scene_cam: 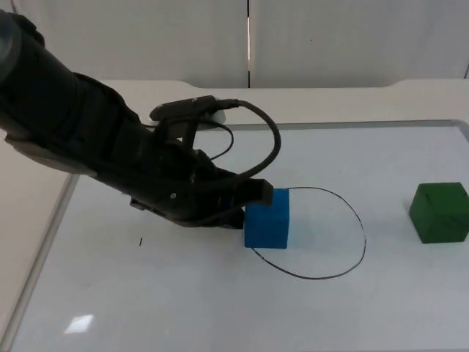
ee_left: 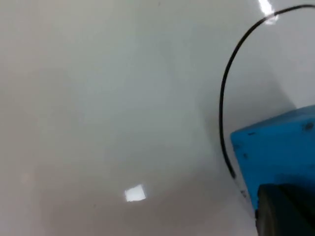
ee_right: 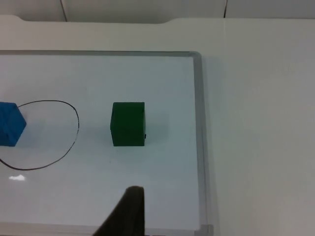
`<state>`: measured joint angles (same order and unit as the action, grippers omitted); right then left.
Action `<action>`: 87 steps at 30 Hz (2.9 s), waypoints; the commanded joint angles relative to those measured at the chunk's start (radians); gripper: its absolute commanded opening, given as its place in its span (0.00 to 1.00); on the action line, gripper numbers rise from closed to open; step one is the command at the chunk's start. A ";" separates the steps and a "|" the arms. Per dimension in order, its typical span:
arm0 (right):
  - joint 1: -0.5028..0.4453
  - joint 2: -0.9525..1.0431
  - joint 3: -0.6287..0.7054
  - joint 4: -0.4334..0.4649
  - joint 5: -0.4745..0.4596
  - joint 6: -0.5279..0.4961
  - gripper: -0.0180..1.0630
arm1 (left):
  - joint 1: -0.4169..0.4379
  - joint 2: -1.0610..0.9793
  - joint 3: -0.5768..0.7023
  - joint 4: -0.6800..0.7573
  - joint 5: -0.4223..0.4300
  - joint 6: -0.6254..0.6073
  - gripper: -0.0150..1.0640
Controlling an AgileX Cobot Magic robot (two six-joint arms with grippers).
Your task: Push the two cubes into the marked area.
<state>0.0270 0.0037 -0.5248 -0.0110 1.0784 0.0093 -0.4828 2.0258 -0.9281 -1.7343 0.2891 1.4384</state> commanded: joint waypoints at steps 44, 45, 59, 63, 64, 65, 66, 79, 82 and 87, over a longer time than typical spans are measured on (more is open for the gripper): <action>-0.003 -0.004 0.009 0.002 0.000 -0.002 0.99 | -0.004 -0.428 -0.034 0.514 -0.033 -0.398 0.01; -0.003 -0.004 0.009 0.002 0.000 -0.002 0.99 | -0.004 -0.458 -0.034 0.540 -0.033 -0.416 0.01; -0.003 -0.004 0.009 0.002 0.000 -0.002 0.99 | -0.004 -0.747 -0.034 1.094 0.060 -0.863 0.01; -0.003 -0.004 0.009 0.002 0.000 -0.002 0.99 | -0.004 -0.841 -0.028 1.236 0.120 -0.971 0.01; -0.003 -0.004 0.009 0.002 0.000 -0.002 0.99 | -0.004 -0.841 -0.028 1.236 0.120 -0.971 0.01; -0.003 -0.004 0.009 0.002 0.000 -0.002 0.99 | -0.004 -0.865 -0.024 1.241 0.124 -0.973 0.01; -0.003 -0.004 0.009 0.002 0.000 -0.002 0.99 | -0.004 -0.884 -0.014 1.248 0.134 -0.973 0.01; -0.003 -0.004 0.009 0.002 0.000 -0.002 0.99 | -0.004 -1.170 0.202 1.260 0.133 -1.007 0.01; -0.003 -0.004 0.009 0.002 0.000 -0.002 0.99 | -0.004 -1.258 0.272 1.307 0.149 -1.058 0.01; -0.003 -0.004 0.009 0.002 0.000 -0.002 0.99 | -0.004 -1.395 0.351 1.469 0.213 -1.220 0.01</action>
<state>0.0270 0.0037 -0.5248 -0.0110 1.0784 0.0055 -0.4846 0.6913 -0.6027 -0.3649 0.4593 0.3177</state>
